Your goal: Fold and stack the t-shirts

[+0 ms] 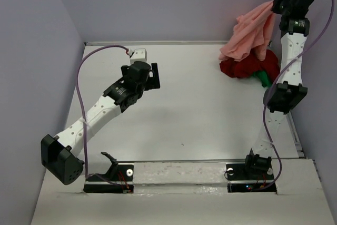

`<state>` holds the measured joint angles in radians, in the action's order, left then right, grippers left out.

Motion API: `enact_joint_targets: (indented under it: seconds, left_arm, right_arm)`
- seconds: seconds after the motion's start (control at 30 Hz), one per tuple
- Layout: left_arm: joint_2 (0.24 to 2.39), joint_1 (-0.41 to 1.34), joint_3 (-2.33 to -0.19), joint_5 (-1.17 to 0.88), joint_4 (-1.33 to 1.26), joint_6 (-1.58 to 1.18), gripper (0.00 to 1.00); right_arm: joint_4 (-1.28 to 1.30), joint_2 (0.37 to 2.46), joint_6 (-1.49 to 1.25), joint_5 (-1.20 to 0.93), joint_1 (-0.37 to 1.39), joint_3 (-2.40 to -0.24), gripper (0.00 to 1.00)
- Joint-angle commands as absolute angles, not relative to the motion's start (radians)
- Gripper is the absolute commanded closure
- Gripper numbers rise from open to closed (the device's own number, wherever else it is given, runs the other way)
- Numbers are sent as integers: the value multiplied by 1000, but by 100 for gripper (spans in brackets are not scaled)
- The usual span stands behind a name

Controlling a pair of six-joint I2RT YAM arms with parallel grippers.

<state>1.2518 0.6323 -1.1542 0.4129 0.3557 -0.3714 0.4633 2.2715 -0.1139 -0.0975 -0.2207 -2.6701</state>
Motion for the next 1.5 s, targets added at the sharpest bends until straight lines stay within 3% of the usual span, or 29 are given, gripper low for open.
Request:
enact_joint_targets:
  seconds: [0.0, 0.17, 0.37, 0.53, 0.8, 0.97, 1.07, 1.27, 1.37, 1.47]
  left_arm:
    - [1262, 664, -1161, 448, 334, -399, 1]
    - [1281, 696, -1158, 463, 328, -414, 1]
    - [1270, 709, -1137, 466, 321, -425, 1]
    - [1224, 712, -1103, 469, 314, -430, 1]
    - [1192, 713, -1100, 511, 336, -459, 1]
    - [1196, 715, -1228, 699, 393, -434, 1]
    - [1276, 695, -1459, 840, 497, -416, 1]
    - [1353, 638, -1684, 844, 522, -318, 1]
    - [1390, 606, -1770, 822, 548, -301, 1]
    - [1378, 597, -1738, 825, 532, -295, 1]
  right_arm:
    - [354, 2106, -132, -182, -199, -2744, 100]
    - [390, 2048, -118, -247, -167, -2740, 100]
    - [422, 1973, 87, -72, -3, -2761, 100]
    - [433, 1850, 127, -5, 21, -2730, 100]
    - [491, 1680, 152, 130, 149, -2488, 100]
    - [456, 1654, 204, 213, 149, -2398, 100]
    - [422, 1667, 242, 299, 149, -2362, 100]
    - [399, 1693, 240, 322, 111, -2384, 100]
    - [454, 1713, 99, 136, 98, -2417, 100]
    - [465, 1746, 183, 231, 216, -2433, 100]
